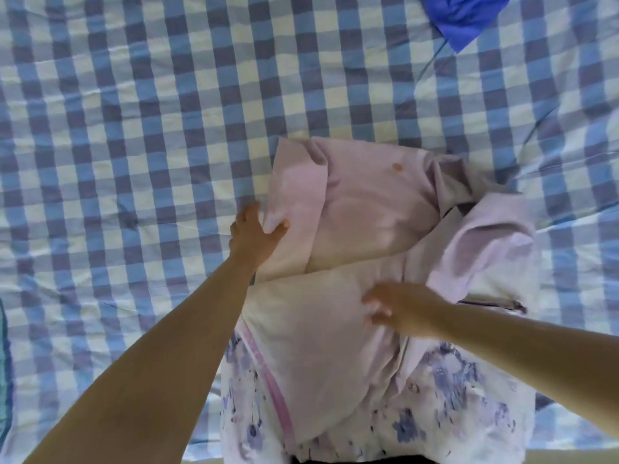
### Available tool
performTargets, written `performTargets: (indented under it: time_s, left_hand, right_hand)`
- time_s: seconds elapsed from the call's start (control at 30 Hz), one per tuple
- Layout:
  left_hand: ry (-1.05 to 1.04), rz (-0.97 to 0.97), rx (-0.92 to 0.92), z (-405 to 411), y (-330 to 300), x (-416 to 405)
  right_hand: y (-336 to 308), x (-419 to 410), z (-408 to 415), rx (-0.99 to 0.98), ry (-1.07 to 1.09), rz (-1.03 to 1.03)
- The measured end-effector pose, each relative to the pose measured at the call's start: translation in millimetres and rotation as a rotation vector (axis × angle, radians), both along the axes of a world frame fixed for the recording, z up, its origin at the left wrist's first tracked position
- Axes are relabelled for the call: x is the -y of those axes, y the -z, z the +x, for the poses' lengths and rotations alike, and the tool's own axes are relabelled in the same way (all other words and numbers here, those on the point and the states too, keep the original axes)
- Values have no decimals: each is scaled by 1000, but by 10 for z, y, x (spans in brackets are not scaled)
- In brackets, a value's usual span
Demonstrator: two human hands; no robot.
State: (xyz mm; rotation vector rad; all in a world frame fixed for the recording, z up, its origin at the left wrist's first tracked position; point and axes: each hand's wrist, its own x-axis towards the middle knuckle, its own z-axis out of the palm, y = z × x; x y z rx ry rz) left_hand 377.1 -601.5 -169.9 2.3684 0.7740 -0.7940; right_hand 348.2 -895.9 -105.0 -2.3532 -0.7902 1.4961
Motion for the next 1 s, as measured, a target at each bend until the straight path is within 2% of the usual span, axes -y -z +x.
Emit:
performTargets:
  time_s: [0.1,0.17,0.23,0.27,0.33,0.4,0.43,0.47,0.5,0.57,0.63,0.73,0.87,0.93,1.0]
  left_hand:
    - [-362,-165,80,293,43,-10]
    - [-429,-423,-7,498,-21,13]
    - [-299,-621,-204,647,-144,132]
    - [-225,-648,-229,711,-171,164]
    - [-323,-424,15,853,-228,92]
    - [-664,-144,327,923,-283,-209]
    - [-799,-10,397,926,-304,-375]
    - [-811,119,404,898,-306,-503]
    - [-698,225,396,868,-307,-519]
    - [-279,253,434,879,-285,-278]
    - [100,189,454,933,-260,97]
    - [568,265,372,1098,-159,402]
    - [968,235,438,1306,-176,997]
    - [1164,146,480,1239,-191,1471]
    - [1213,37,383,1123,-145,1891]
  right_hand:
    - [306,-12,729,363,456,60]
    - [475,55,1149,497,501,-18]
    - [568,56,1377,388,431,-131]
    - [624,44,1426,312,361,-186]
    - [697,41,1496,293,265,-232]
    - [690,77,1589,423,362,-202]
    - [674,111,1652,500,449,-193]
    - [650,147,1705,565,503,-220]
    - [597,171,1738,632,526,-277]
    - [587,258,1786,706,547,-416]
    - [560,411,1799,631,629,-512]
    - [519,770,1807,412,696,-588]
    - [417,1177,1795,222,771,-616]
    - [357,1271,1706,220,743,-637]
    - [262,1326,1594,273,617,-642]
